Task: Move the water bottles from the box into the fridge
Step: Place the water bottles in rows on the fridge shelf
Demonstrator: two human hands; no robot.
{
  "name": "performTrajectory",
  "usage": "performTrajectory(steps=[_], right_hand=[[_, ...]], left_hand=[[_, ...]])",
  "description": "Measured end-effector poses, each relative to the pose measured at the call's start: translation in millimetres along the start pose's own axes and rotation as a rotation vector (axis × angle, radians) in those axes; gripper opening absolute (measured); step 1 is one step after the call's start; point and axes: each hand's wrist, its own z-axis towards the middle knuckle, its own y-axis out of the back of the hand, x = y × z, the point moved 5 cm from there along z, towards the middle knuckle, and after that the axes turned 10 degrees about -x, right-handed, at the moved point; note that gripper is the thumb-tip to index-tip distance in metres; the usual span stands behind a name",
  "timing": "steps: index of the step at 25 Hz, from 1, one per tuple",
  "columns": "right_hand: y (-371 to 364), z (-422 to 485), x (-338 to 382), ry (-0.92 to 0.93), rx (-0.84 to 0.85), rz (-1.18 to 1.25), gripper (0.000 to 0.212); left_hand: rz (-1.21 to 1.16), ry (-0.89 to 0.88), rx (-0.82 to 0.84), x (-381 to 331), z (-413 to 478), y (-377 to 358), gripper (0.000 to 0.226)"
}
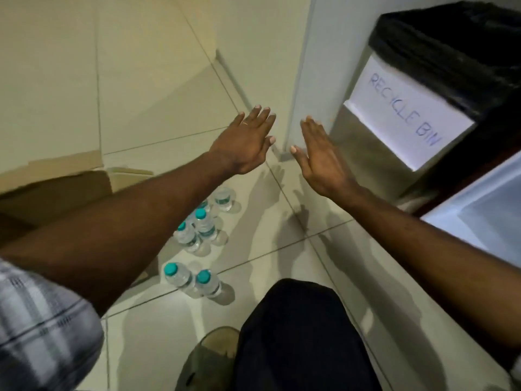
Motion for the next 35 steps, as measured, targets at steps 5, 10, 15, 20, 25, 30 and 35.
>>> performTrajectory(steps=[5,10,15,20,25,30,35], right_hand=[[-92,-19,58,0.176,0.125,0.057,0.066],[-165,-55,110,0.379,0.255,0.117,0.065],[-208,-82,131,0.427,0.345,0.152,0.061],[-236,-94,132,0.462,0.381,0.116,0.058],[-230,-89,138,0.419,0.261,0.119,0.043],[-218,-89,137,0.387,0.253,0.084,0.033],[-190,-92,105,0.202,0.254,0.127,0.026]], left_hand=[[0.02,0.201,0.072,83,-79,-34,0.059],[0.019,0.311,0.154,118,-160,-64,0.061],[-0.04,0.393,0.179,122,-207,-85,0.062],[-0.066,0.477,0.223,115,-232,-110,0.061],[-0.182,0.588,0.151,108,-235,-114,0.048],[-0.183,0.552,0.19,99,-217,-121,0.045],[-0.175,0.439,0.272,81,-189,-110,0.039]])
